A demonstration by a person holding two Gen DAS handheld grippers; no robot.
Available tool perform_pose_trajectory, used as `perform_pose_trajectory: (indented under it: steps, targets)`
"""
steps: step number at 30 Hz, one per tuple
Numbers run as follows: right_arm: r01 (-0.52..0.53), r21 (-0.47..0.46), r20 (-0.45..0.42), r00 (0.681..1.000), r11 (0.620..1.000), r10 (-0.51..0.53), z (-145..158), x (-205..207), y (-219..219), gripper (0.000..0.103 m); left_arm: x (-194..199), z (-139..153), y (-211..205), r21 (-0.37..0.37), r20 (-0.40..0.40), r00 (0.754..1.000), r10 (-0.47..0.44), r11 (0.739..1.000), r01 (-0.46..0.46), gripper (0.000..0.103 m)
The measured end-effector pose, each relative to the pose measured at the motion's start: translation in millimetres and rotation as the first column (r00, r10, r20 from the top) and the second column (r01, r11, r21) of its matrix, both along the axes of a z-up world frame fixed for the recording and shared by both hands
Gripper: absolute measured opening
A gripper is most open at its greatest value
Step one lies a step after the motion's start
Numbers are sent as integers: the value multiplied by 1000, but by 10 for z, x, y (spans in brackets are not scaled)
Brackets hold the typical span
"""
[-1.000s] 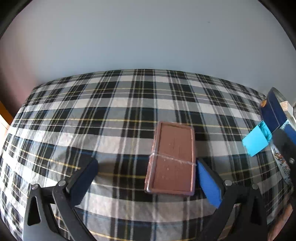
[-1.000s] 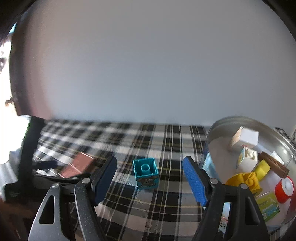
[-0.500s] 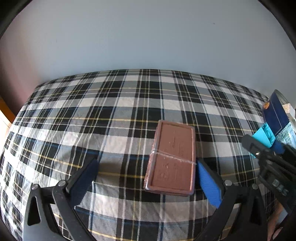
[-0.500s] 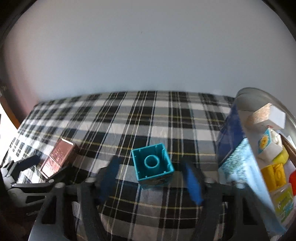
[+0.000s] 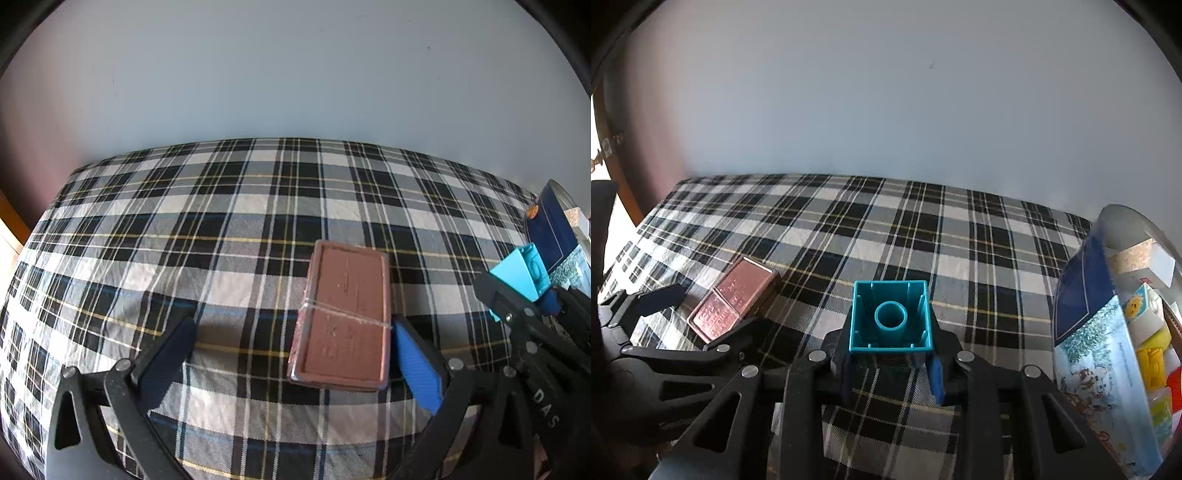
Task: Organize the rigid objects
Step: 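Grasp the brown chocolate bar with the left tool while the right tool holds the teal block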
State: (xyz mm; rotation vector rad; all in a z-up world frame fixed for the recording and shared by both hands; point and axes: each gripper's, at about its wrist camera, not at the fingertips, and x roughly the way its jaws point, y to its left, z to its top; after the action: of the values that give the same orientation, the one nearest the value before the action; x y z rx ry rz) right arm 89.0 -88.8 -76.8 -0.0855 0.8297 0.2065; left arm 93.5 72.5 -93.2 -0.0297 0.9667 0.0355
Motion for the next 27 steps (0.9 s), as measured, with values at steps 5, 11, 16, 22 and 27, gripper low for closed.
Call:
perform_pose_trajectory:
  steps: [5, 11, 16, 22, 27]
  targets:
    - [-14, 62, -1, 1000, 998, 14, -18, -26, -96, 34, -29, 33, 1, -6, 30, 999, -13, 1000, 13, 78]
    - [-45, 102, 71, 997, 994, 38, 70, -194, -133, 34, -88, 80, -36, -49, 62, 996, -67, 996, 70, 46]
    - [-60, 115, 102, 994, 992, 48, 112, -265, -164, 34, -152, 90, 115, -150, 82, 996, -45, 987, 57, 45]
    - [-66, 125, 134, 990, 990, 50, 156, -322, -187, 34, -255, 117, 274, -232, 115, 993, 3, 972, 24, 45]
    - [-83, 123, 202, 978, 989, 57, 238, -455, -213, 34, -388, 239, 278, -214, 210, 975, 74, 976, -28, 45]
